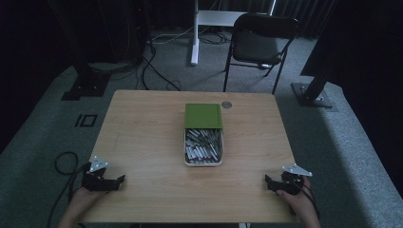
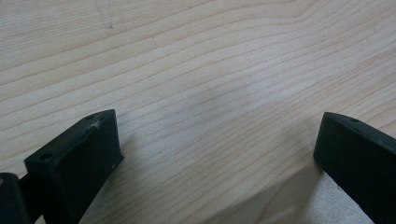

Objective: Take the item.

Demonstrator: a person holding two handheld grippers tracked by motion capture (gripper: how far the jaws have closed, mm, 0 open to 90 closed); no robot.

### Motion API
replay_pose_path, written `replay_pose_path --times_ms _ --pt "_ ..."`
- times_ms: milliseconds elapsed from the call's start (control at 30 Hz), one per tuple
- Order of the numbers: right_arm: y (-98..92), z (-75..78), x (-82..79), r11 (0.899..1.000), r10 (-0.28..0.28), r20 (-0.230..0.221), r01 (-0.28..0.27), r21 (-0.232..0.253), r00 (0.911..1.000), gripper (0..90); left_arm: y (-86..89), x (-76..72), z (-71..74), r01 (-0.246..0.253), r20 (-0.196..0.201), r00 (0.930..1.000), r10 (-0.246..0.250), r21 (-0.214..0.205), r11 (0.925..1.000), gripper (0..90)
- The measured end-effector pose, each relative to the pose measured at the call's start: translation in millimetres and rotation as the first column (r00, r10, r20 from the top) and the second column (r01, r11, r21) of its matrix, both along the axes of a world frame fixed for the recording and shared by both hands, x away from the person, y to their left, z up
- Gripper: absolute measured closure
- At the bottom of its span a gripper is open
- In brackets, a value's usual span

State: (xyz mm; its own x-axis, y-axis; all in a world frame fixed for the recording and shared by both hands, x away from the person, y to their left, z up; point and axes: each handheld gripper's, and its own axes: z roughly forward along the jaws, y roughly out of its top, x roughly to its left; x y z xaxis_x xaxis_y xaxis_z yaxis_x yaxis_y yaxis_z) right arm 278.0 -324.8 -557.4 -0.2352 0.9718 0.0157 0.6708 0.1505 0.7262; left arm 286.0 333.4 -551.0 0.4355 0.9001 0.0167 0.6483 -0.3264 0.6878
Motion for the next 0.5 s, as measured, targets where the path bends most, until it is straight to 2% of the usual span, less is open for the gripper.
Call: replay_pose_path --times_ms 500 --pt "0.1 0.0 0.0 1.000 0.000 0.000 0.000 -0.001 1.0000 11.9 2.6 -2.2 -0.2 0.007 0.003 1.0000 -0.007 -0.002 1.0000 1.5"
